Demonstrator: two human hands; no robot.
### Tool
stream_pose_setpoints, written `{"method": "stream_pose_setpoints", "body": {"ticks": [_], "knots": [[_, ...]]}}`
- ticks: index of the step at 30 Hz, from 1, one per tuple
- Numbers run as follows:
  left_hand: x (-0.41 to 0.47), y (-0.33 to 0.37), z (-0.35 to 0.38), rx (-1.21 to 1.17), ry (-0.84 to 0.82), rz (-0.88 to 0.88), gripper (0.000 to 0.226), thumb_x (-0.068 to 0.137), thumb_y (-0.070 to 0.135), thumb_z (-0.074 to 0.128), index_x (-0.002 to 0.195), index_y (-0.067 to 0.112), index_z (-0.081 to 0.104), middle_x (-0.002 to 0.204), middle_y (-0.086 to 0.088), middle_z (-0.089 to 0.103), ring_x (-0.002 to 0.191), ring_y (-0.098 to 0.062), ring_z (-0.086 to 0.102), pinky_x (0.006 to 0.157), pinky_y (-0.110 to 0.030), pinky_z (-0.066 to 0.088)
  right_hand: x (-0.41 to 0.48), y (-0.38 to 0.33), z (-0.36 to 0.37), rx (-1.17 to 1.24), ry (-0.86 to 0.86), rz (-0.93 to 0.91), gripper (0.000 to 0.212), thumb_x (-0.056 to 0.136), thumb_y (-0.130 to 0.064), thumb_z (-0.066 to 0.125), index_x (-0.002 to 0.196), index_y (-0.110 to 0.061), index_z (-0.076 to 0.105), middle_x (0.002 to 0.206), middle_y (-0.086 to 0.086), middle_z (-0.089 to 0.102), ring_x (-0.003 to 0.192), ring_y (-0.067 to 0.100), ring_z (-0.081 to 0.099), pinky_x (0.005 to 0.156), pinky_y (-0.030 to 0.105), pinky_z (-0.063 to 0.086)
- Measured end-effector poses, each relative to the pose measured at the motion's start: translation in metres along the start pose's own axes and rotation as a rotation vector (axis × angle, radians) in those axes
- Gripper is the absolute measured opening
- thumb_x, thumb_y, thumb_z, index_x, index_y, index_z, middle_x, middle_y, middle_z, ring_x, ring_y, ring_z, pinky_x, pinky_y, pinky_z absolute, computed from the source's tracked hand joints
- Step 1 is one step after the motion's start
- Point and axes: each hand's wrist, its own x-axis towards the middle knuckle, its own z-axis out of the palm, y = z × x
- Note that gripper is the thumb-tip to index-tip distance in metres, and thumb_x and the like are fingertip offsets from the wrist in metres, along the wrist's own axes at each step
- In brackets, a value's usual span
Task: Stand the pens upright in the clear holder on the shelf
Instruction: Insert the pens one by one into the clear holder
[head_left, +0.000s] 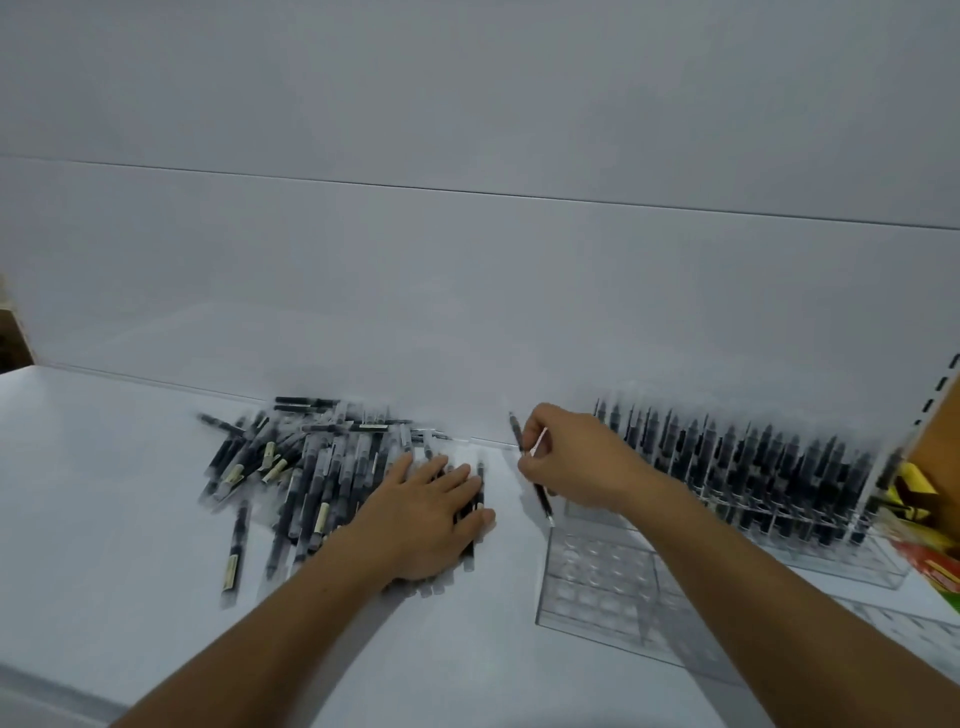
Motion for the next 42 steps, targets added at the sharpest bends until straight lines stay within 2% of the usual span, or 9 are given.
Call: {"method": "stream_pose_setpoints", "body": {"ticks": [7, 11, 13, 14, 15, 17, 21, 30, 42], "knots": [[0.017, 0.007, -0.016, -0.117, -0.066, 0.002, 0.057, 0.1, 0.054, 0.025, 0.147, 0.022, 0.033, 0.153, 0.002, 0.032, 0.145, -0.015, 0.017, 0.117, -0.047, -0.005, -0.052, 0.029, -0.024, 0.204, 0.157, -0.044, 0.018, 0.094, -0.027, 0.062, 0.108, -0.033, 0.054, 0.085, -0.013, 0.066, 0.074, 0.003, 0.061, 0.075, 0.025, 0.052], [0.028, 0.016, -0.022, -0.122, -0.136, 0.008, 0.057, 0.101, 0.052, 0.024, 0.152, 0.027, 0.021, 0.16, 0.006, 0.018, 0.148, -0.015, 0.004, 0.118, -0.048, -0.009, -0.065, 0.041, -0.016, 0.217, 0.135, -0.032, 0.008, 0.093, -0.027, 0.063, 0.098, -0.033, 0.062, 0.085, -0.014, 0.066, 0.073, 0.002, 0.061, 0.074, 0.025, 0.054], [0.035, 0.018, -0.023, -0.199, -0.091, -0.017, 0.049, 0.099, 0.052, 0.032, 0.141, 0.027, 0.04, 0.149, 0.003, 0.039, 0.145, -0.02, 0.018, 0.117, -0.047, 0.007, -0.068, 0.045, -0.01, 0.2, 0.106, -0.034, 0.007, 0.093, -0.028, 0.062, 0.095, -0.034, 0.062, 0.084, -0.015, 0.066, 0.072, 0.0, 0.061, 0.072, 0.022, 0.053], [0.039, 0.018, -0.023, -0.225, -0.01, -0.031, 0.041, 0.097, 0.053, 0.038, 0.122, 0.025, 0.054, 0.129, 0.001, 0.055, 0.135, -0.024, 0.036, 0.108, -0.043, 0.024, -0.068, 0.047, -0.007, 0.184, 0.093, -0.034, 0.006, 0.094, -0.029, 0.062, 0.095, -0.035, 0.062, 0.083, -0.016, 0.066, 0.073, 0.0, 0.062, 0.072, 0.023, 0.053], [0.042, 0.017, -0.023, -0.21, 0.099, -0.052, 0.039, 0.094, 0.057, 0.043, 0.104, 0.023, 0.058, 0.107, 0.001, 0.061, 0.12, -0.027, 0.049, 0.094, -0.038, 0.036, -0.069, 0.049, -0.006, 0.157, 0.088, -0.035, 0.005, 0.094, -0.031, 0.061, 0.096, -0.035, 0.061, 0.083, -0.017, 0.065, 0.074, 0.0, 0.061, 0.072, 0.024, 0.053], [0.046, 0.018, -0.023, -0.097, 0.231, -0.133, 0.051, 0.086, 0.067, 0.047, 0.099, 0.021, 0.064, 0.1, 0.0, 0.062, 0.103, -0.025, 0.055, 0.083, -0.035, 0.042, -0.069, 0.051, -0.004, 0.101, 0.097, -0.042, 0.006, 0.094, -0.035, 0.059, 0.1, -0.035, 0.061, 0.083, -0.02, 0.062, 0.076, 0.001, 0.059, 0.073, 0.025, 0.052], [0.056, 0.026, -0.028, 0.11, 0.123, -0.245, 0.059, 0.08, 0.073, 0.048, 0.087, 0.017, 0.064, 0.103, -0.007, 0.064, 0.101, -0.025, 0.055, 0.082, -0.036, 0.043, -0.067, 0.056, -0.002, 0.14, 0.1, -0.038, 0.009, 0.094, -0.036, 0.06, 0.102, -0.034, 0.062, 0.084, -0.018, 0.062, 0.075, 0.002, 0.058, 0.071, 0.024, 0.05], [0.083, 0.038, -0.059, -0.156, -0.269, -0.351, 0.035, 0.079, 0.043, 0.071, 0.087, 0.012, 0.058, 0.094, -0.005, 0.06, 0.084, -0.024, 0.058, 0.073, -0.028, 0.043, -0.066, 0.062, 0.001, 0.209, 0.1, -0.033, 0.003, 0.092, -0.036, 0.062, 0.095, -0.036, 0.062, 0.083, -0.02, 0.063, 0.063, -0.002, 0.053, 0.059, 0.018, 0.036], [0.081, 0.036, -0.053, -0.279, -0.215, -0.393, 0.029, 0.076, 0.038, 0.072, 0.076, 0.012, 0.06, 0.073, 0.0, 0.058, 0.066, -0.016, 0.056, 0.052, -0.023, 0.038, -0.066, 0.062, 0.001, 0.217, 0.095, -0.029, 0.004, 0.092, -0.037, 0.062, 0.096, -0.036, 0.062, 0.085, -0.02, 0.065, 0.066, -0.001, 0.053, 0.064, 0.023, 0.042]]}}
